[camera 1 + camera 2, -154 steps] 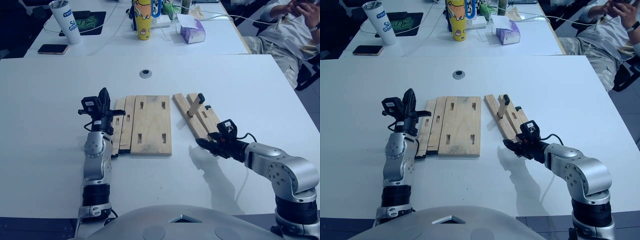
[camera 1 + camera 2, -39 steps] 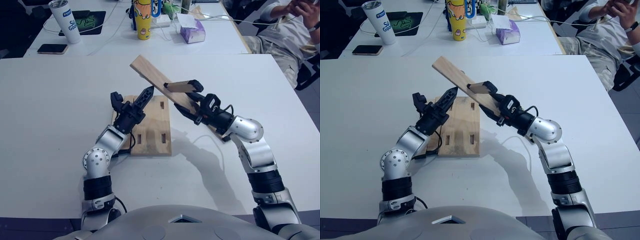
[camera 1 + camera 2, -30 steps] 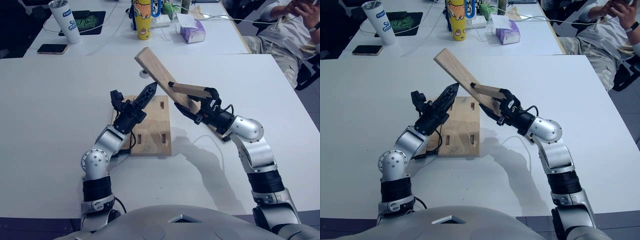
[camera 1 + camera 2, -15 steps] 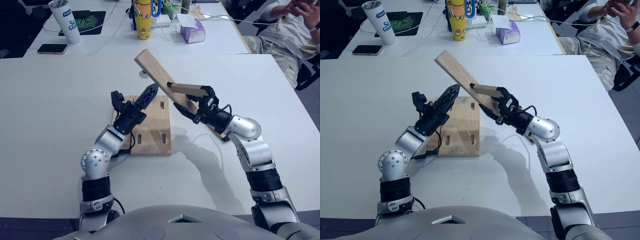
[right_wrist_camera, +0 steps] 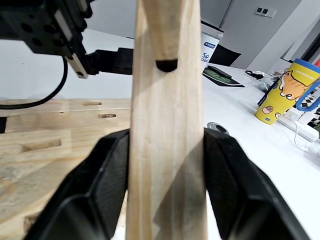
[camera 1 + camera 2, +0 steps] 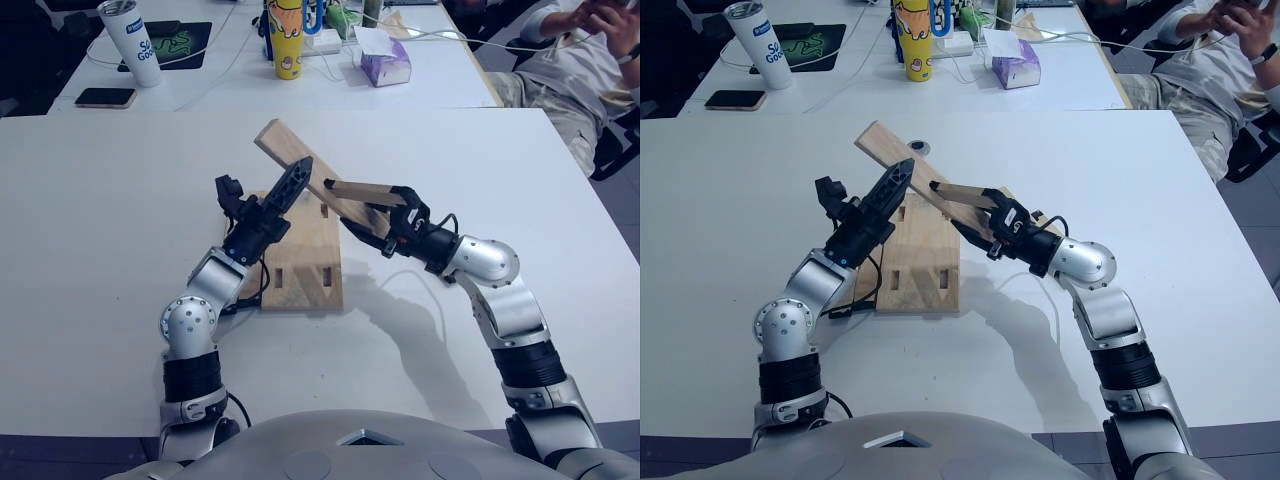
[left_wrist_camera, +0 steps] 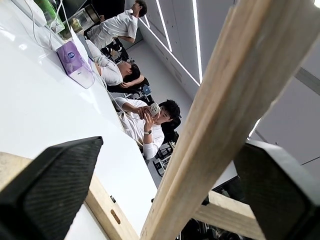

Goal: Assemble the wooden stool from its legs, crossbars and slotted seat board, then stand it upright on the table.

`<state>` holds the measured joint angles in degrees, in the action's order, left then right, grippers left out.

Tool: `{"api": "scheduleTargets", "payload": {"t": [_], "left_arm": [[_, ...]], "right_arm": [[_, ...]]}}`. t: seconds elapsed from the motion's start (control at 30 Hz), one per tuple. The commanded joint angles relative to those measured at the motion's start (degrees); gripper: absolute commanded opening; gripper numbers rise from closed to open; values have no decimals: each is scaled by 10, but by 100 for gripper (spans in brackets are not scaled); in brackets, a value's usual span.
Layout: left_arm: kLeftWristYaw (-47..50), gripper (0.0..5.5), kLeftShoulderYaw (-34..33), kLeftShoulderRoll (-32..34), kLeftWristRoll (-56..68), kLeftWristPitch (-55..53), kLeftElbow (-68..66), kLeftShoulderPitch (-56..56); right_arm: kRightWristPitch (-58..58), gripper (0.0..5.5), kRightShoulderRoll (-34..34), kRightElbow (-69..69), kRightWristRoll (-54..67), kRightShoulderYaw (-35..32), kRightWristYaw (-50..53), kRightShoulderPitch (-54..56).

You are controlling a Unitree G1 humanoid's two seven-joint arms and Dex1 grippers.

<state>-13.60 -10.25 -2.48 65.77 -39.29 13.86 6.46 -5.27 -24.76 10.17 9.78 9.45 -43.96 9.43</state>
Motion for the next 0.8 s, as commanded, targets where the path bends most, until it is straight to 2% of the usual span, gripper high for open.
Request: {"api": "scheduleTargets", "payload": {"t": [0.03,0.5,0.63,0.8], "left_arm": [[5,386,-4,-3,2,14,9,8],[10,172,0,4,-23,32,-4,10],[34,114,-15,3,-66,68,-42,26],[43,106,-18,2,-97,90,-63,30]], "right_arm": [[-27,205,-4,17,20,0,-10,-5],[-78,205,-1,38,37,-3,-10,-10],[-79,205,-1,34,35,-4,-9,-7],[-66,205,-2,33,31,-4,-8,-6]]}}
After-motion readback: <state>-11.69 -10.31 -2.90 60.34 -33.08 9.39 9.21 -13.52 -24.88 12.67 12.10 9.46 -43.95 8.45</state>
